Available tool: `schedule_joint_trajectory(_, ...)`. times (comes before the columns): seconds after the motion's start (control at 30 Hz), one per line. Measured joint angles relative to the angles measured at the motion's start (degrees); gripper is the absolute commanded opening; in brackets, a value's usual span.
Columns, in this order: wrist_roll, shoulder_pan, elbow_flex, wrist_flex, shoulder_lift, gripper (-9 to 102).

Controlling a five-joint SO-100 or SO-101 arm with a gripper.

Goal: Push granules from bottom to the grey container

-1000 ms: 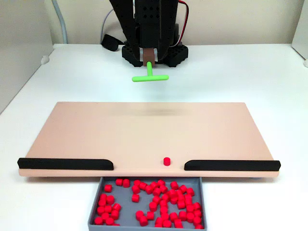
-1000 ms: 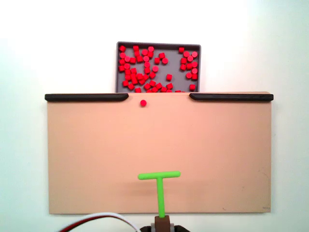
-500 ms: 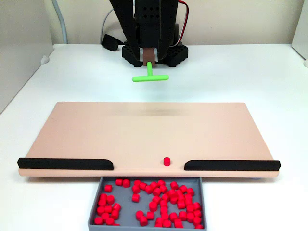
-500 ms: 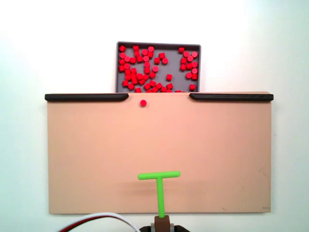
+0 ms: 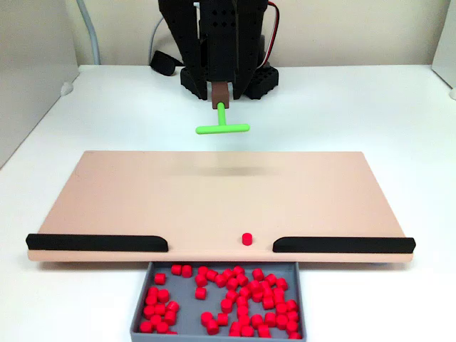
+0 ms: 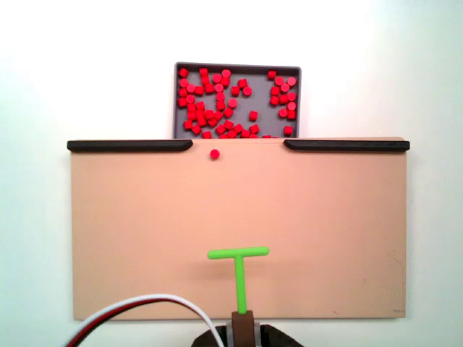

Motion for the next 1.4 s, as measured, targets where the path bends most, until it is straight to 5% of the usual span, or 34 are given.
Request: schedule_joint_trajectory(1.4,4.57,-2.02,5.36,-23.64,-13.27,0)
